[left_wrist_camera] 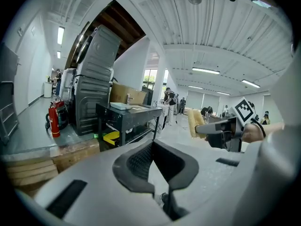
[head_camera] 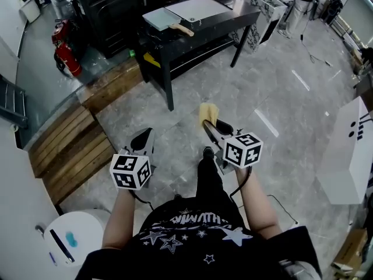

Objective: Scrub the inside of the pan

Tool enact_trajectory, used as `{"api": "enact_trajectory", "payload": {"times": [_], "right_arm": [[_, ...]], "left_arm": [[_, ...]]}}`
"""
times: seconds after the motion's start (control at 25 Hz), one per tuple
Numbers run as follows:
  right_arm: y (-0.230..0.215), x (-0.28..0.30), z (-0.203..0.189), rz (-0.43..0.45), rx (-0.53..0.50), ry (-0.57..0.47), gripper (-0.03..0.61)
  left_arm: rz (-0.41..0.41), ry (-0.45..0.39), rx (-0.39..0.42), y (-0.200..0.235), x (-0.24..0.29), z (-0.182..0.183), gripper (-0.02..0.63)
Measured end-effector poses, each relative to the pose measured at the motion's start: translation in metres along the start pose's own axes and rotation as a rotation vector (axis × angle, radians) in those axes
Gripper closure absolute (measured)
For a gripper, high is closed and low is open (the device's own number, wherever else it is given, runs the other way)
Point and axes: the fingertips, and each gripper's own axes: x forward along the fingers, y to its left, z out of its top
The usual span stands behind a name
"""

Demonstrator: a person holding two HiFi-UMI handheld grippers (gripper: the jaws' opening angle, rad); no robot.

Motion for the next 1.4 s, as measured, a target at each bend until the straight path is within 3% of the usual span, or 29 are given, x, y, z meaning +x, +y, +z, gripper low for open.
{"api": "enact_trajectory", "payload": {"times": [0.72,1.24,1.4], "right_arm": [[-0.204,0.147,0.145,0.160,-0.034,0.033,0.488],[-0.304,0.206,0.189,0.234,-0.028,0.082,0.486],[-0.320,0.216,0.197,0.237,-0.021,0.093,0.486]], "left_arm": [[0.200,-0.029,-0.071,0.045,0.227,0.107,0.606],[0.322,0.024,-0.119,0.066,0.340,0.145,0.606],[0.315,0.051,-0.144,0.064,0.358,0.151,0.606]]}}
